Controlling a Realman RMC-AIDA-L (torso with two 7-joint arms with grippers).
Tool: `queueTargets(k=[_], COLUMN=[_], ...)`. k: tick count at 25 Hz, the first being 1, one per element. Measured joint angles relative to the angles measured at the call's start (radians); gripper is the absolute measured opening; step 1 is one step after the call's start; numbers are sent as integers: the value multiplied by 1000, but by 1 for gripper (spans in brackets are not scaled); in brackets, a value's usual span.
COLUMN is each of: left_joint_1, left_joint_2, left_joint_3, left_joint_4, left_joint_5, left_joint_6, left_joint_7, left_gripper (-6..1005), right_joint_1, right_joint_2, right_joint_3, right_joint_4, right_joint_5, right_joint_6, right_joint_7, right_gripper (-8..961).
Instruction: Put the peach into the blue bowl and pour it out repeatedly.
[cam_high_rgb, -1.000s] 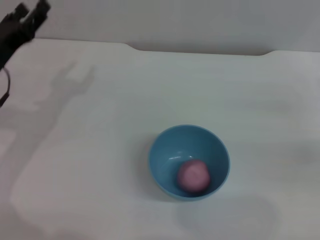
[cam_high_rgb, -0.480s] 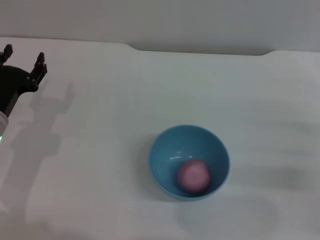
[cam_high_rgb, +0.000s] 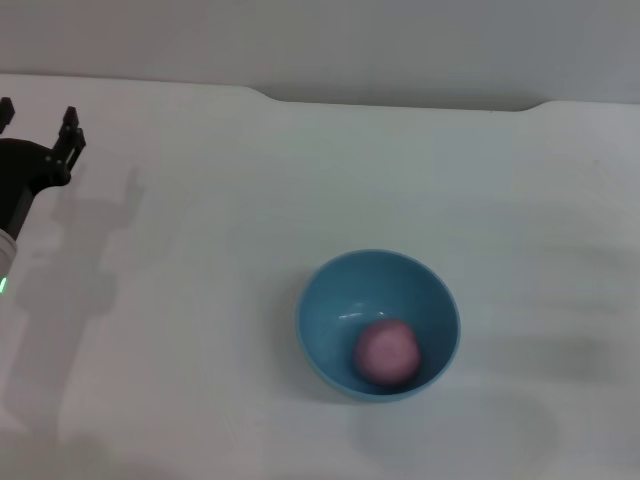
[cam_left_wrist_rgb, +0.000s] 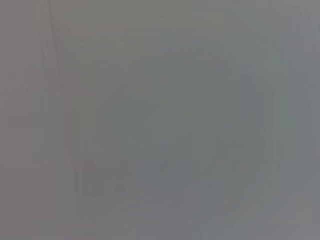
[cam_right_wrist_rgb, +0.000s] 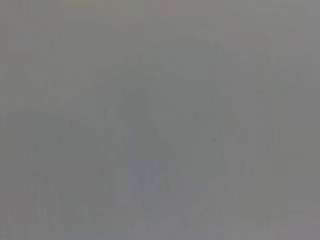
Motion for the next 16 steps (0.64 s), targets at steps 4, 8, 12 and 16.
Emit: queueTargets(k=[4, 8, 12, 16], left_joint_1=[-2, -2, -2, -1], left_joint_2=[0, 0, 2, 1], left_joint_3=[1, 2, 2, 2], left_joint_4=[-8, -9, -9, -11], left_joint_5=[20, 28, 29, 29], left_joint_6=[1, 1, 1, 5], left_joint_7=[1, 2, 1, 1], left_gripper=[718, 718, 718, 718], right_joint_1=[2, 6, 15, 29], right_joint_2=[0, -3, -4, -5], right_joint_3=[-9, -9, -7, -6], right_joint_4=[1, -4, -11, -26], right_joint_5=[-2, -3, -13, -26], right_joint_6=[2, 25, 75, 110], right_joint_7=[53, 97, 101, 105], right_gripper=[642, 642, 642, 642])
